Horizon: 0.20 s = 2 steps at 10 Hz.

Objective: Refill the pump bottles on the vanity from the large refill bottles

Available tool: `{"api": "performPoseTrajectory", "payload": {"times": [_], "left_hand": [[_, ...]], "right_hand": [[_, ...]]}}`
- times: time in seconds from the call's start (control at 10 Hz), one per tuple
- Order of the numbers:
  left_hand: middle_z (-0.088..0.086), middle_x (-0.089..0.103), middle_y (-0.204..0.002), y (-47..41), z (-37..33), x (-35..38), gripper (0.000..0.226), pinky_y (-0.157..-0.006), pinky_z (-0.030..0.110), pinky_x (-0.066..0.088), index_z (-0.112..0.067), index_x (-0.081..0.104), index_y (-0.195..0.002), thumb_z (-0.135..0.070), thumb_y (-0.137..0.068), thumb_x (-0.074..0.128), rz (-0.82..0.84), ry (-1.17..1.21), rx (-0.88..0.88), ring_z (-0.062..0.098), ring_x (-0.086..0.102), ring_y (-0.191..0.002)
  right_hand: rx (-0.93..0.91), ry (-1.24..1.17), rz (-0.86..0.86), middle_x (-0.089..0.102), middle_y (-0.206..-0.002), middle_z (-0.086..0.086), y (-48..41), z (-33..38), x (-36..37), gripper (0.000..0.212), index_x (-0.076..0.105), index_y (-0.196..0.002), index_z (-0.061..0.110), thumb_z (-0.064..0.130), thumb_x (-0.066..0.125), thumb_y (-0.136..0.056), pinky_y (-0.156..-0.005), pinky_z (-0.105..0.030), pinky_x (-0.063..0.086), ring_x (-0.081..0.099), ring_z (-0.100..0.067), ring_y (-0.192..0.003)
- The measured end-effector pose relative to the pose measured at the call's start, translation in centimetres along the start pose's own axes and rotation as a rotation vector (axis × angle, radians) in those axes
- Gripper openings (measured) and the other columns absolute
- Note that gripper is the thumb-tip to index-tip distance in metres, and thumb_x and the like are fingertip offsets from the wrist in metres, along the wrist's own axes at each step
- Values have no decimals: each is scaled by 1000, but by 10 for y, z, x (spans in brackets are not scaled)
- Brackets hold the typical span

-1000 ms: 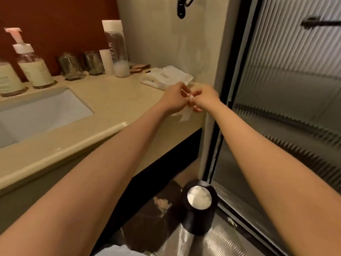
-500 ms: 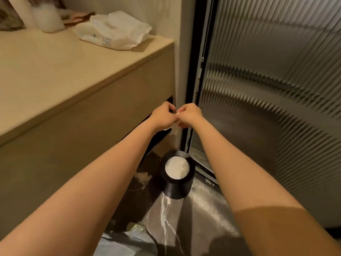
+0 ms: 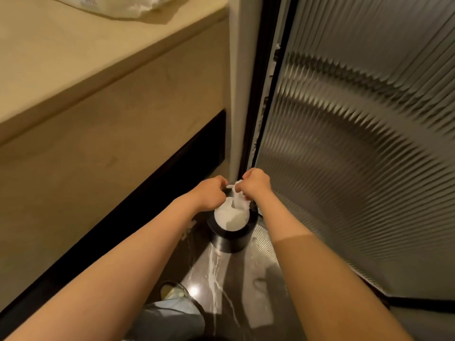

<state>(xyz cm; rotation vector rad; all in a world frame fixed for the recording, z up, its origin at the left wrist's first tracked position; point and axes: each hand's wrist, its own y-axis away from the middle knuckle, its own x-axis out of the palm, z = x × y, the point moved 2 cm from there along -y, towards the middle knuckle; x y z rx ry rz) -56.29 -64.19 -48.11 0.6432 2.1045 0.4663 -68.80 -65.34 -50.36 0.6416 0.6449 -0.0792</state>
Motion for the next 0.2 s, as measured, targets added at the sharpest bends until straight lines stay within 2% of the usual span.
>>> {"api": "performPoseTrajectory", "payload": {"times": [0.1, 0.2], "left_hand": [[12, 44, -141, 2, 4, -3, 52, -104, 29, 35, -7, 39, -138, 3, -87, 43, -13, 7, 13, 25, 40, -132], [11, 44, -141, 7, 3, -11, 52, -103, 27, 34, -7, 38, -139, 4, -88, 42, -27, 33, 21, 24, 40, -132]], "right_hand": [[15, 92, 26, 55, -112, -16, -2, -5, 12, 35, 54, -111, 4, 7, 67, -79, -85, -42, 54, 59, -32, -104], [62, 91, 24, 58, -99, -17, -1, -10, 14, 16, 54, -94, 4, 0, 63, -81, -72, -40, 58, 63, -33, -89]]}}
